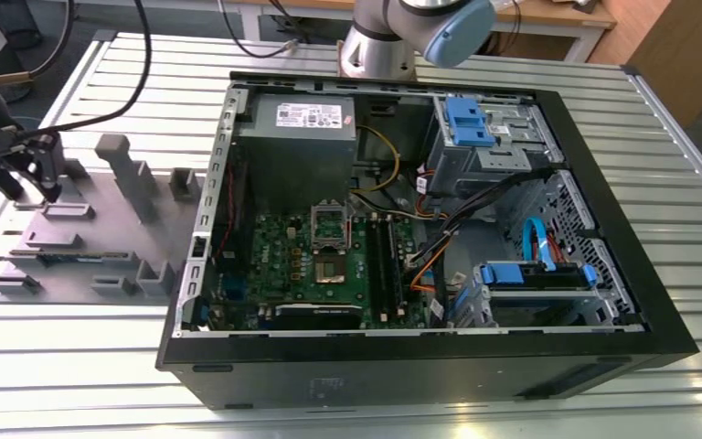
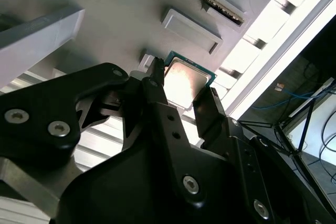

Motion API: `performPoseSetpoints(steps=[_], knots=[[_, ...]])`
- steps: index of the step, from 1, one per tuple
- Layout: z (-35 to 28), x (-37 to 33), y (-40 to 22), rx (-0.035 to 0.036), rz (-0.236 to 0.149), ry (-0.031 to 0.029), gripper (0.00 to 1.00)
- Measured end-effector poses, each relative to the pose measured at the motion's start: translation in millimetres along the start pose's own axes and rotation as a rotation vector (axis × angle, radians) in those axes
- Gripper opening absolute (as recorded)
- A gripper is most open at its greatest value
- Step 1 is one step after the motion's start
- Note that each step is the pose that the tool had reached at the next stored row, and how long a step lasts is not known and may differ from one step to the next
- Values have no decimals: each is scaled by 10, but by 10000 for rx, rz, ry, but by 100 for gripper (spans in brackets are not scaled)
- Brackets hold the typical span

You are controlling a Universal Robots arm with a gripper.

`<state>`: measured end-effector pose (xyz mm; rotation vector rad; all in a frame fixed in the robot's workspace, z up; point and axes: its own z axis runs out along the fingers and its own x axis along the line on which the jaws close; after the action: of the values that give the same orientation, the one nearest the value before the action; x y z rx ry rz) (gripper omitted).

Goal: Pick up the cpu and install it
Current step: 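Pick up the cpu and move it towards the insertion slot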

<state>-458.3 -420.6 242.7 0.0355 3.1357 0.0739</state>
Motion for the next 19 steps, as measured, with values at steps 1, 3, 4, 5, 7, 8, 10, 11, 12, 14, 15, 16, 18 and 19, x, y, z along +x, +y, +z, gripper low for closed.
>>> performPoseSetpoints(steps=[1,3,4,5,7,8,10,11,12,14,15,16,18,19], knots=[[-7,0,1,1,0,1,47],[-22,0,2,1,0,0,47],[-31,0,3,0,0,0,47],[-41,0,5,0,0,0,47],[-61,0,7,1,0,-3,47],[-70,0,8,1,0,-3,47],[-88,0,9,-2,0,-4,47],[-100,0,10,-7,0,-5,47],[-115,0,11,-11,1,-5,47],[-144,0,12,-13,1,-5,47],[-160,0,12,-14,0,-4,47],[-174,0,13,-14,0,-5,47],[-206,-1,14,-14,0,-4,47],[-223,-1,16,-14,0,-5,47]])
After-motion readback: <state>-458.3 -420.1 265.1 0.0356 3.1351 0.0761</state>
